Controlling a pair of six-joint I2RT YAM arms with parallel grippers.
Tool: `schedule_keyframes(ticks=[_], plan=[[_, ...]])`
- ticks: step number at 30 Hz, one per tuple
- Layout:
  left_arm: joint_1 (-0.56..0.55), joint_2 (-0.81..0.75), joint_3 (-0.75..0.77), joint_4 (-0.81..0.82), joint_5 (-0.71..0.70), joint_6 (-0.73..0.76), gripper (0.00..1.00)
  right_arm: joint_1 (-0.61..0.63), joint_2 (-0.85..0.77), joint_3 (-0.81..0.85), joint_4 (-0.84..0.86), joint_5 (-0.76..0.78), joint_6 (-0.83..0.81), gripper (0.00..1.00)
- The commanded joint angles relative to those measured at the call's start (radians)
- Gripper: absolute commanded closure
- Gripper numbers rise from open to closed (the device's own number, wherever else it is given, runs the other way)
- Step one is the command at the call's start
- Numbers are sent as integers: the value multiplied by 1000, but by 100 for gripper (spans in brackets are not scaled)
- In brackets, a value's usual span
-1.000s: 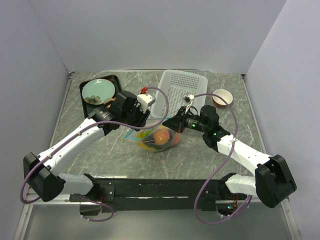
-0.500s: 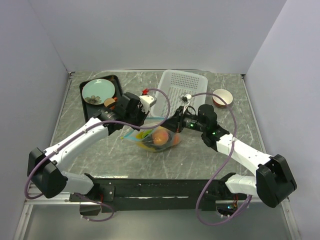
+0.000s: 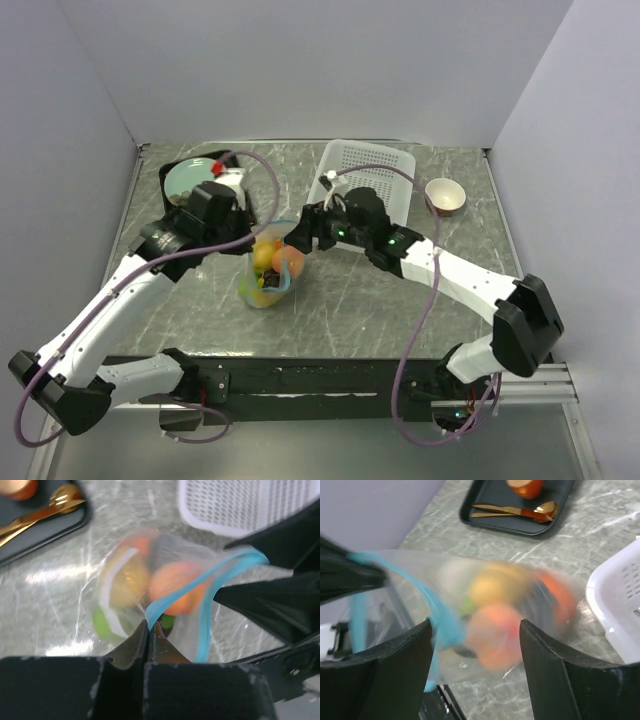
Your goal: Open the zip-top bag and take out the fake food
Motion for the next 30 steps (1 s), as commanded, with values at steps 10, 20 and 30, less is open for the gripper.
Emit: schedule_keyframes(ticks=[10, 20, 30], plan=[[57, -54, -201, 177, 125, -201, 99, 60, -56, 15, -88, 180, 98, 24], [56, -39, -322, 332, 187, -228, 99, 105, 114, 33, -8, 140, 232, 68], [54, -86, -356, 372, 197, -228, 99, 106, 331, 76, 233, -41, 396, 80]])
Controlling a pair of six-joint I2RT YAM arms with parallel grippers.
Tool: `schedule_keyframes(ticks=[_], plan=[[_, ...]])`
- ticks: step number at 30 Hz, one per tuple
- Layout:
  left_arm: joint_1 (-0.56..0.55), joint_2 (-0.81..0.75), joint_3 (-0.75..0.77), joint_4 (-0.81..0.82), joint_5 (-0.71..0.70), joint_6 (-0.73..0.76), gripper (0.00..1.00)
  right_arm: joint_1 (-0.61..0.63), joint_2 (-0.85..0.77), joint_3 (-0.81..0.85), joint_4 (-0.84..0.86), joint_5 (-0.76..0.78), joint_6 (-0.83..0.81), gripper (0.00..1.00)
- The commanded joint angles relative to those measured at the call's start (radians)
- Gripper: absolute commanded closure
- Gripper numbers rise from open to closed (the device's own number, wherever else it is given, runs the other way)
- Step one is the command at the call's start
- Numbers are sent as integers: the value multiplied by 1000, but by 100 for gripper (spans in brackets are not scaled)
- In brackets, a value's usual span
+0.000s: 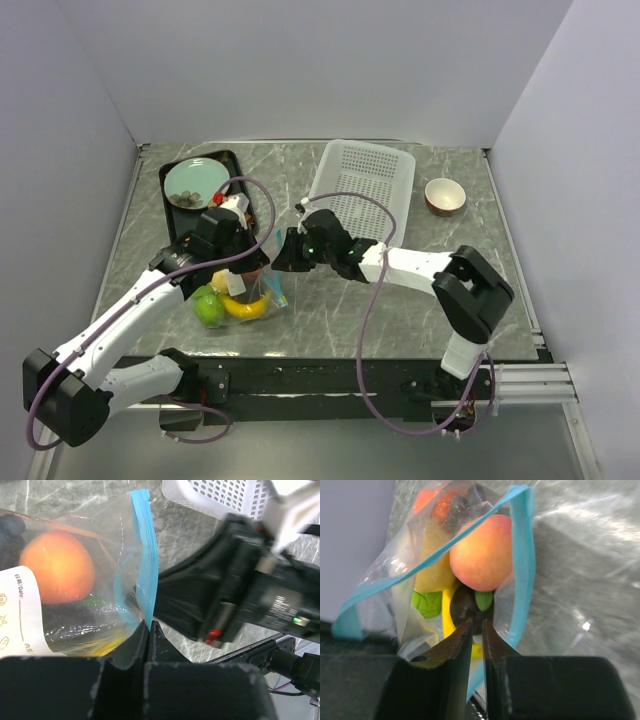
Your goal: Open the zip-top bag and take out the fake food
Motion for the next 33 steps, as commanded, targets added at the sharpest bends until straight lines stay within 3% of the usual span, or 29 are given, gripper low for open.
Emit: schedule_keyframes(ticks=[1, 7, 16, 21, 25, 33], plan=[[-4, -34, 11, 61, 18, 0, 99, 4, 59, 68, 168, -84, 111, 81], [-4, -57, 36, 35, 12, 7, 99, 10, 117, 79, 142, 28, 115, 83], [-2, -105, 42, -9, -7, 16, 99, -22, 134, 101, -45, 233, 55, 86], [-4, -99, 12, 12, 7, 18, 99, -19, 58, 79, -82, 249, 4, 71], [-4, -88, 1, 46, 41, 20, 99, -7, -7, 18, 38, 168, -5, 57], [-2, -62, 4, 77, 77, 24, 99, 21, 59, 88, 49, 79, -14, 41]])
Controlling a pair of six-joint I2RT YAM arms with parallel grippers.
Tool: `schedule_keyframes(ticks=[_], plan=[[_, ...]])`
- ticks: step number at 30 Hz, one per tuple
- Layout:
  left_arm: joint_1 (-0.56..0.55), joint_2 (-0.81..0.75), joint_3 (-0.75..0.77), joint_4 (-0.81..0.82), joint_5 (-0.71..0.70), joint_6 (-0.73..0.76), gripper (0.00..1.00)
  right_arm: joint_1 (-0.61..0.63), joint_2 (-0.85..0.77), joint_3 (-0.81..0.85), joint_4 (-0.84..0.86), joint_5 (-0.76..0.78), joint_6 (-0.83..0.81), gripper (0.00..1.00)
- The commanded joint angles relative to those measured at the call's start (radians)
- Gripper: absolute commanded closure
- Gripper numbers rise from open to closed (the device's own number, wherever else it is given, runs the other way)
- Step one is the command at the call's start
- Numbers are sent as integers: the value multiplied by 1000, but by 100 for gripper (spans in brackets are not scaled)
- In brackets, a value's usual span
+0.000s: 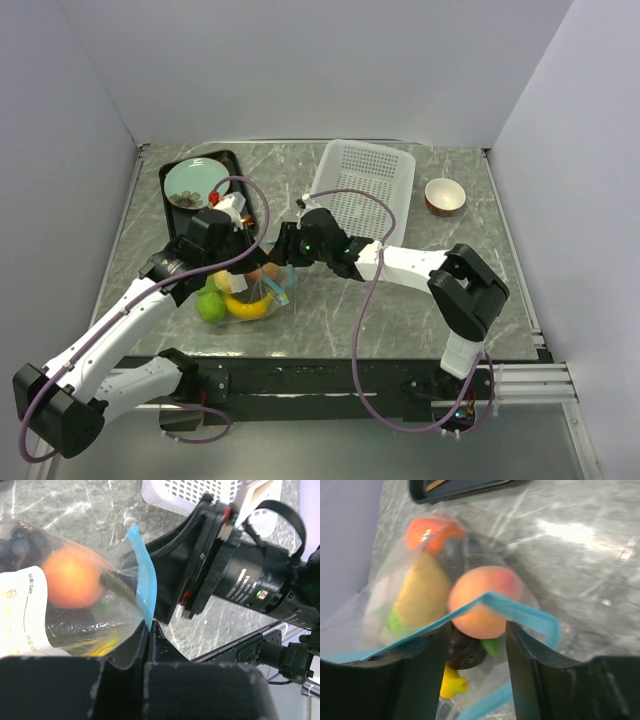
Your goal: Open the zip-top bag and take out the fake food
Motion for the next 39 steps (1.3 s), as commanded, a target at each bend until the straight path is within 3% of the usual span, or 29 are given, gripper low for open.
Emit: schedule_keyframes(ticks=[1, 9, 16, 25, 29, 31, 33, 36, 39], plan=[[-3, 7, 4, 74, 42, 18, 99, 15, 41, 63, 45, -56, -9, 36], [-3, 20, -33, 139, 44, 6, 99, 31, 126, 91, 62, -73, 30, 13], [-3, 27, -62, 214, 76, -2, 99, 31, 181, 77, 160, -90, 106, 12], [-3, 32, -80, 245, 59, 4, 99, 32, 247, 103, 151, -86, 124, 12], [-3, 30, -91, 239, 15, 6, 99, 32, 236, 76, 172, -86, 130, 25], [-3, 29, -95, 220, -19, 3, 99, 32, 219, 59, 174, -86, 133, 42], [-3, 20, -103, 200, -53, -6, 99, 32, 186, 39, 172, -77, 129, 51], [-3, 10, -114, 174, -119, -28, 99, 32, 141, 24, 148, -56, 107, 61], [-2, 10, -132, 162, -163, -49, 99, 32, 98, 11, 137, -56, 92, 63]])
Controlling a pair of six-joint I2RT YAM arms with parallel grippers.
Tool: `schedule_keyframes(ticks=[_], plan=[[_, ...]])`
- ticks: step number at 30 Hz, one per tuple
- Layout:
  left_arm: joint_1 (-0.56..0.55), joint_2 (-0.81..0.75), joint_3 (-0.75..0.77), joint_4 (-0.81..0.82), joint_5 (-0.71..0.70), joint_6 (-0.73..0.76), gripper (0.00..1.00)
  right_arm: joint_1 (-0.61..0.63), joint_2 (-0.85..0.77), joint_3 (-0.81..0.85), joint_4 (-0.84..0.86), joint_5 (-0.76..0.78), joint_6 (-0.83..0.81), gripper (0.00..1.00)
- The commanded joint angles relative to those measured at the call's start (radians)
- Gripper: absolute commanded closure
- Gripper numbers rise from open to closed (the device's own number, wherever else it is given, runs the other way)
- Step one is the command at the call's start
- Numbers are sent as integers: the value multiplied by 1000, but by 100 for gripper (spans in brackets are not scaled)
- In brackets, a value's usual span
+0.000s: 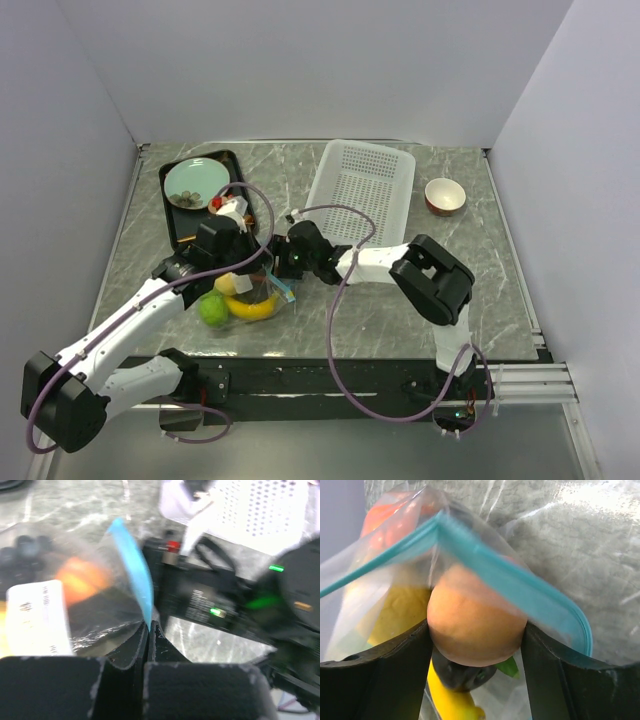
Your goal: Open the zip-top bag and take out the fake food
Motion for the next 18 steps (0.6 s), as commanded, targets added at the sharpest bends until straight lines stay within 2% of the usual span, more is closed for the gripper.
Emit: schedule_keyframes(ticks=[1, 7, 10, 18], plan=[[-1, -21, -22, -3, -112, -40, 99, 4, -120, -20, 7, 16, -38, 63], [-1, -25, -40, 18, -150, -52, 99, 4, -174, -52, -18, 30, -70, 62], [-1, -25, -34, 12, -156, -42, 99, 4, -185, -69, -12, 24, -85, 55], [-1, -38, -31, 11, -138, -15, 99, 4, -241, -104, -32, 52, -110, 56]])
